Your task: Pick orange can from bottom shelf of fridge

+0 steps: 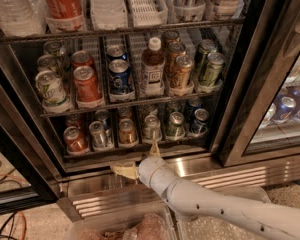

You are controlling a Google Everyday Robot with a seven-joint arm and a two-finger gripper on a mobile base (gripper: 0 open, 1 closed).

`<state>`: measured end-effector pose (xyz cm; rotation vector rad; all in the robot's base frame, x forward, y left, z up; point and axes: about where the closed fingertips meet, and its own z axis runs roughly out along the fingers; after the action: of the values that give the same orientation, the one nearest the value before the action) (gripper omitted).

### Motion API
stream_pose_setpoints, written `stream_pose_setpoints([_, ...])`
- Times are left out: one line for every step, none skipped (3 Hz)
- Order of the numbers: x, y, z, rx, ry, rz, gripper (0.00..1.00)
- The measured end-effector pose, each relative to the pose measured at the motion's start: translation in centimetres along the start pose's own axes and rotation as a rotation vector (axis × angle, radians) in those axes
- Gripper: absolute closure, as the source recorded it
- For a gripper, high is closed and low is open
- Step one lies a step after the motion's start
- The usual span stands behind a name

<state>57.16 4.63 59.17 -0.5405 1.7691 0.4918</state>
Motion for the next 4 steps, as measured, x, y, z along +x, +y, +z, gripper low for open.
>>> stream_pose_setpoints([-1.1,0.1,1.3,0.067,-0.041,0.008,0.00])
stream_pose_setpoints([-2.0,0.2,2.1,0.113,-0.069,0.005,0.18])
stream_pose_setpoints([-2.4,0.2,2.5,0.142,-0.083,0.003,0.24])
stream_pose_setpoints([-1.9,0.3,3.6,0.147,-0.079,0.023,0.23])
